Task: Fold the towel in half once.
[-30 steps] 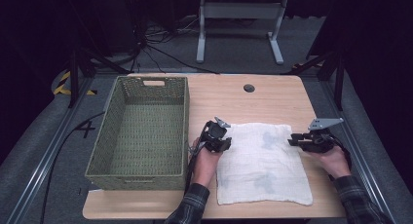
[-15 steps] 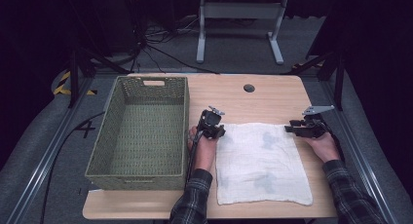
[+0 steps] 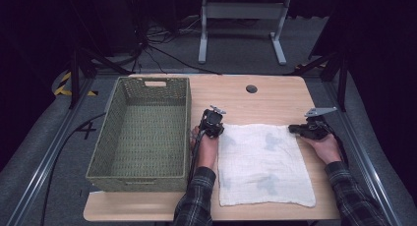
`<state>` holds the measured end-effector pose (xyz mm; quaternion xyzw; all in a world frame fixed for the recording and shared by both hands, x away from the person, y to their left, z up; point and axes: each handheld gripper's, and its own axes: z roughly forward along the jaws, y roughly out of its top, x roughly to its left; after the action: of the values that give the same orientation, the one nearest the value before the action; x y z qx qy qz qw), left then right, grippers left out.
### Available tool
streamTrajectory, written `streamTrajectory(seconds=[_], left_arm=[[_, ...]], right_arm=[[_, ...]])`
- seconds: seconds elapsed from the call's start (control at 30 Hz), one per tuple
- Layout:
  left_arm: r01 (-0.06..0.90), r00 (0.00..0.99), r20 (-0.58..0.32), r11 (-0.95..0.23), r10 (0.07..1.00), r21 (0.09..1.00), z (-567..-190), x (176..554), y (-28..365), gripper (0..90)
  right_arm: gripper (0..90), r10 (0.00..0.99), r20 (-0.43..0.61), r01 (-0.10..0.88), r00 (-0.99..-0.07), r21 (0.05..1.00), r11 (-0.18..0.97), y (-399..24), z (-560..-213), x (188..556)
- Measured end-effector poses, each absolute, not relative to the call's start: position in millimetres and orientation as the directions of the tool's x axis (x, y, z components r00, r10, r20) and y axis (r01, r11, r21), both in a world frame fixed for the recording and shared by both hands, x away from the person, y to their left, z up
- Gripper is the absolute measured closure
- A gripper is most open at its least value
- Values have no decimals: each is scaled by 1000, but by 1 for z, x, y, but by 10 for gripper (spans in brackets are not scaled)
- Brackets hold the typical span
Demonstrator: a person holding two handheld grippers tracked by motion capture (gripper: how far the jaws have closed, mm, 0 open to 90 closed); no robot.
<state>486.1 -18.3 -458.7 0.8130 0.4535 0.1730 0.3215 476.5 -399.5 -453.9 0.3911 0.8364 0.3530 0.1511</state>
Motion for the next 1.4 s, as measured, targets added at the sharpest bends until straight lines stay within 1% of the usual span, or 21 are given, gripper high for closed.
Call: streamTrajectory(seconds=[0.17,0.5,0.67,0.97,1.1,1.2,1.27,1.4], left_arm=[[651,522,-71,-343,850,677,-457,488,-15,869],[616,521,-76,-313,850,722,-438,470,-12,872],[598,510,-66,-299,858,743,-429,450,-10,872],[592,506,-59,-297,860,749,-421,412,-8,872],[595,502,-42,-309,864,742,-423,392,-9,872],[599,501,-54,-301,864,742,-427,379,-8,872],[599,504,-45,-312,863,737,-430,371,-8,872],[613,520,-58,-325,852,720,-437,363,-8,872]], right_arm=[[859,759,5,537,-651,711,455,-399,-454,475],[861,762,-10,506,-647,742,440,-406,-441,467],[861,759,-3,499,-651,752,431,-409,-432,450],[861,735,-4,489,-678,744,455,-411,-423,415],[861,725,-1,487,-688,741,463,-413,-420,400],[861,718,12,496,-695,732,468,-413,-421,391],[860,713,20,502,-700,725,472,-412,-424,386],[861,710,37,522,-704,704,481,-412,-430,378]])
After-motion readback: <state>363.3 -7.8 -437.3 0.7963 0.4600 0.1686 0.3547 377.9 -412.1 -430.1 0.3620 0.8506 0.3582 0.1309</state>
